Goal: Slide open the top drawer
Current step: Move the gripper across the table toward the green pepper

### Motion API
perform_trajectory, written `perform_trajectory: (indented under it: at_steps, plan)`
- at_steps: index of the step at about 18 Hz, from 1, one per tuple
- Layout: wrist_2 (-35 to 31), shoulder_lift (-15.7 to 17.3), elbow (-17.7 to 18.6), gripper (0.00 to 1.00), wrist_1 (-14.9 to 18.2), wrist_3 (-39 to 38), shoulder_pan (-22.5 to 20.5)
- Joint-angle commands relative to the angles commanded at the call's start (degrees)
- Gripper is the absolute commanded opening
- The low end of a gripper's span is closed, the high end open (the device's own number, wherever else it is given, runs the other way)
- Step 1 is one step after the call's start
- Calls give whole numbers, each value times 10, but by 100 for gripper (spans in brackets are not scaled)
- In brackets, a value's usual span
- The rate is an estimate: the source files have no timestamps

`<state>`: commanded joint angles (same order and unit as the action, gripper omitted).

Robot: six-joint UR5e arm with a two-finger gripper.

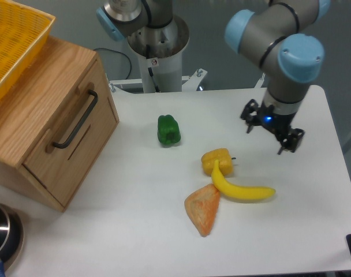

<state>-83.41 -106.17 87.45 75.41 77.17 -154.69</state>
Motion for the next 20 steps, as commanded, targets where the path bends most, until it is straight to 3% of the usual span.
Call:
perform_trajectory:
  at_steps: [2,5,7,13,14,17,20]
  plan:
    - [0,4,4,96,5,0,4]
    - [0,17,4,93,39,-3,4]
    - [0,29,4,81,74,-5,9]
    - [25,48,4,71,101,-101,72]
    - [29,48,3,65,101,-118,81]
    - [59,55,4,35,103,-156,103]
    - [90,66,5,24,103,-184,110]
